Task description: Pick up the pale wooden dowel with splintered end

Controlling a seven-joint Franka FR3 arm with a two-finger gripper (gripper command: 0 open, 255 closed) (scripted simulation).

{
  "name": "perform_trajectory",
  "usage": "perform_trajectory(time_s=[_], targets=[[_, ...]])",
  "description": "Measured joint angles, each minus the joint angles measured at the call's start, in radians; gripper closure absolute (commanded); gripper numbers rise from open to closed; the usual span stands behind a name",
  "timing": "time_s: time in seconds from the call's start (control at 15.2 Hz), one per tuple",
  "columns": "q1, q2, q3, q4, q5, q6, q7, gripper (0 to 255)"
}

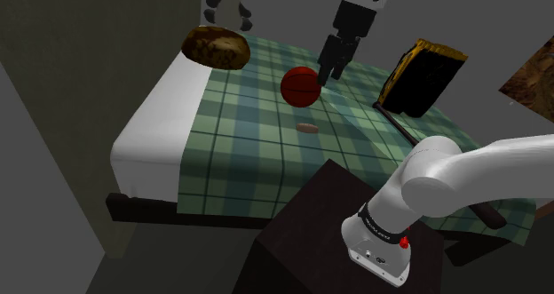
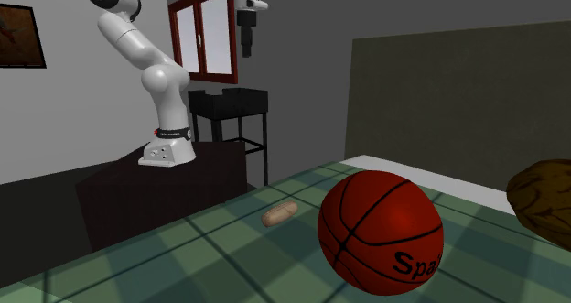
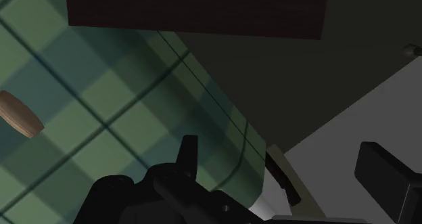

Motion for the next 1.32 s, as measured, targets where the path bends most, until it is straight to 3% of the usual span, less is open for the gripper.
perform_trajectory(time_s=[0.33, 0.73, 1.32], targets=[[-0.012, -0.014, -0.047, -0.081, -0.044, 0.066, -0.084, 0], [-0.040, -0.003, -0.135, -0.219, -0.130, 0.220, -0.239, 0], [-0.097, 0.155, -0.300, -0.313, -0.264, 0.495, -0.482, 0]])
